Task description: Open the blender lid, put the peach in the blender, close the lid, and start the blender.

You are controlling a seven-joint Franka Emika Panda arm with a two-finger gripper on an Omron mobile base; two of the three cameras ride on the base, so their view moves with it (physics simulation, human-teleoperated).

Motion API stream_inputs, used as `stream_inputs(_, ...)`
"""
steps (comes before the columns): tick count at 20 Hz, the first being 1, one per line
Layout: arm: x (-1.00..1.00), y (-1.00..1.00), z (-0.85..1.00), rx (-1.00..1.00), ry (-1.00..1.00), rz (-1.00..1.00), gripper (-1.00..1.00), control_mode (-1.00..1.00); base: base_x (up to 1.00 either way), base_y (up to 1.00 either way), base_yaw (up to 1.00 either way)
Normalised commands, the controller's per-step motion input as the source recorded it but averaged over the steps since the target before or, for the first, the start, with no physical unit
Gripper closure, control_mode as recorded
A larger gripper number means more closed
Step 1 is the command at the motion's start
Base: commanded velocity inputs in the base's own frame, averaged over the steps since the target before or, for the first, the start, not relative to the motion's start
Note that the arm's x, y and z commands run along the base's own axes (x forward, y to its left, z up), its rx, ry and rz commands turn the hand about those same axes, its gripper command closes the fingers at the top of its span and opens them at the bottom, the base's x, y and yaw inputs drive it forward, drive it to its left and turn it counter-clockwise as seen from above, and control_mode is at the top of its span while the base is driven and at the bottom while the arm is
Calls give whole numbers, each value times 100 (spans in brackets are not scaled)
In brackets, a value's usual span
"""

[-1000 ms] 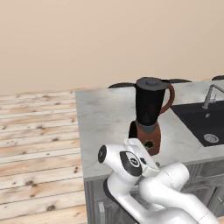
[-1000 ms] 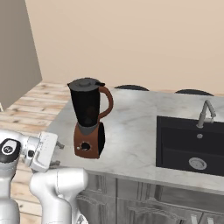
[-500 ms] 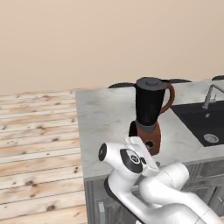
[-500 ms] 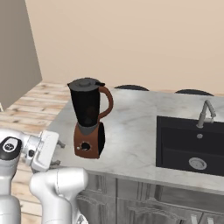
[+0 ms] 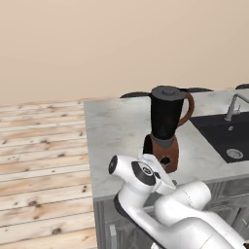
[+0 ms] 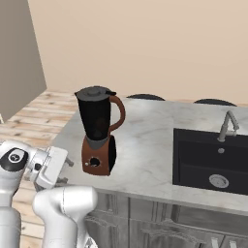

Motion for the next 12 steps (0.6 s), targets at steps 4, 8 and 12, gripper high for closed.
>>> stream_inputs(4,0,-50,-62,0,1,-5,-100,-100,0,0,0)
stream_inputs(8,5,-52,-66,0,0,-3,-100,-100,0,0,0)
stream_inputs(12,16,-45,-72,0,0,0,-100,-100,0,0,0)
